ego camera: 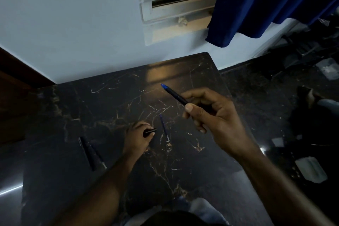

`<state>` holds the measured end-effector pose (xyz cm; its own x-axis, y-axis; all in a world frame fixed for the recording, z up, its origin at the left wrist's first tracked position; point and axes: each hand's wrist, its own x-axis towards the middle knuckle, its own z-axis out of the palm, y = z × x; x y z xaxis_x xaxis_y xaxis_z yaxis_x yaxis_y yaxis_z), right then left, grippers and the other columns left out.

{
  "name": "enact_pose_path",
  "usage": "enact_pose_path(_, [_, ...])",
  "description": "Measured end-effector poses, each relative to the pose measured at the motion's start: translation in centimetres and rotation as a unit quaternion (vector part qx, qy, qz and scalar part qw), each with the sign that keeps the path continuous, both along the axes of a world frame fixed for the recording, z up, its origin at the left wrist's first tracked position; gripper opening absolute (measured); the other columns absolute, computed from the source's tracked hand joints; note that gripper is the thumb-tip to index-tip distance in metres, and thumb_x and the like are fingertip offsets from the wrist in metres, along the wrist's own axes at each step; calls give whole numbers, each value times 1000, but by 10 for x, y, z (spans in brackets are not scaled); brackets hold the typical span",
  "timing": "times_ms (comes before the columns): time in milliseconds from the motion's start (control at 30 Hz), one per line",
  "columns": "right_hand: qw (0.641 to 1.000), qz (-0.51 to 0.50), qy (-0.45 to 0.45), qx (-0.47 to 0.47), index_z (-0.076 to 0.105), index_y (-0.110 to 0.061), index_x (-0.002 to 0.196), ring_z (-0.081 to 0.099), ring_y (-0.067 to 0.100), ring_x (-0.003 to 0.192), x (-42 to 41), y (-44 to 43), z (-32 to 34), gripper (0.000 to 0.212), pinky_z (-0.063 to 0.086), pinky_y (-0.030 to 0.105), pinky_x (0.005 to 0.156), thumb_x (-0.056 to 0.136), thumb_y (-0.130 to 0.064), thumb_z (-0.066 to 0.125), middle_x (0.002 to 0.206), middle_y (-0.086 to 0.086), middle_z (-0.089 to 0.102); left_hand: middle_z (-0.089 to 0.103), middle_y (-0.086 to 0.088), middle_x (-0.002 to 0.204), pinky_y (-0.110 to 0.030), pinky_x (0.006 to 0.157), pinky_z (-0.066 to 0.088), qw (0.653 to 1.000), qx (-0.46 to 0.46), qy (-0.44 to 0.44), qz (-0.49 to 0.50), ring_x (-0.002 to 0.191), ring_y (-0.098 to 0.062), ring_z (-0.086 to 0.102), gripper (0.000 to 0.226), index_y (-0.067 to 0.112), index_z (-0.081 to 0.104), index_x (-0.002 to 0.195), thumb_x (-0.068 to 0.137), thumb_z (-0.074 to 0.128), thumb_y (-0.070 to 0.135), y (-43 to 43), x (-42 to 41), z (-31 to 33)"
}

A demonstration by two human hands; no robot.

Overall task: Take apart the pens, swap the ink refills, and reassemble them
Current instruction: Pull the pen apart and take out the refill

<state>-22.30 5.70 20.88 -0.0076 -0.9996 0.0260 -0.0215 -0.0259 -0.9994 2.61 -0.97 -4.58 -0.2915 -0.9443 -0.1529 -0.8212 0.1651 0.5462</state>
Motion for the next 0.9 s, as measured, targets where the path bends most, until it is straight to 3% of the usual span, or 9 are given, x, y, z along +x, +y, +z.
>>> enact_pose_path(167, [987, -55, -146, 38, 68, -5, 100, 52, 15, 51, 2, 6, 3, 15, 42, 25, 44, 90, -12, 76, 74, 12, 68, 60, 5, 138, -51, 116, 33, 994, -74, -69, -41, 130, -26, 54, 29, 30, 78, 119, 91, 83, 38, 3, 6, -15])
enact_pose_path(367, [956, -89, -265, 84, 73, -9, 98, 60, 13, 60, -1, 10, 5, 13, 47, 23, 47, 86, -11, 74, 77, 8, 68, 52, 2, 154, -57, 129, 26, 997, -17, -72, 6, 146, -26, 47, 64, 31, 54, 154, 95, 77, 43, 10, 10, 12])
enact_pose_path(400, [952, -92, -279, 89, 74, -10, 98, 61, 13, 60, 0, 10, 5, 13, 47, 23, 47, 85, -11, 74, 77, 8, 69, 55, 1, 152, -55, 126, 32, 999, -15, -39, 33, 144, -26, 50, 66, 28, 53, 155, 95, 79, 38, 11, 7, 26])
enact_pose_path(467, [945, -96, -298, 94, 76, -11, 97, 61, 12, 60, 1, 10, 8, 14, 47, 22, 46, 83, -12, 74, 77, 7, 69, 65, -1, 141, -52, 114, 50, 989, -10, 106, 107, 131, -24, 63, 63, 22, 55, 153, 96, 81, 23, 13, -3, 67])
enact_pose_path(533, [944, -98, -302, 92, 76, -11, 94, 60, 11, 58, 3, 10, 11, 12, 45, 21, 43, 82, -13, 78, 74, 6, 68, 75, 2, 126, -49, 105, 60, 948, 26, 286, 138, 118, -18, 73, 55, 25, 57, 149, 98, 78, 18, 16, -12, 123])
enact_pose_path(633, [944, -88, -306, 83, 75, -10, 92, 59, 10, 55, 8, 10, 16, 10, 43, 20, 41, 83, -13, 79, 71, 4, 66, 78, -5, 116, -39, 97, 64, 887, 43, 459, 22, 111, -22, 77, 46, 25, 64, 142, 99, 76, 33, 21, -18, 214])
enact_pose_path(733, [941, -63, -322, 79, 70, -9, 92, 56, 9, 54, 16, 7, 25, 22, 43, 19, 41, 80, -19, 85, 69, 2, 62, 79, -6, 106, -33, 87, 65, 859, 9, 507, -63, 95, -23, 80, 34, 15, 70, 133, 100, 75, 19, 19, -26, 275])
enact_pose_path(833, [934, -57, -345, 74, 65, -9, 88, 52, 8, 51, 20, 5, 37, 20, 41, 19, 39, 81, -16, 82, 66, 1, 59, 79, 1, 90, -27, 75, 64, 869, -40, 491, -52, 78, -14, 79, 19, 10, 75, 116, 97, 75, 13, 15, -35, 300])
enact_pose_path(900, [931, -60, -353, 68, 64, -9, 87, 50, 7, 49, 19, 5, 46, 14, 39, 19, 37, 84, -13, 77, 65, 1, 57, 79, 3, 89, -29, 73, 65, 878, -64, 469, -65, 76, -15, 78, 17, 11, 76, 111, 95, 76, 15, 14, -37, 308])
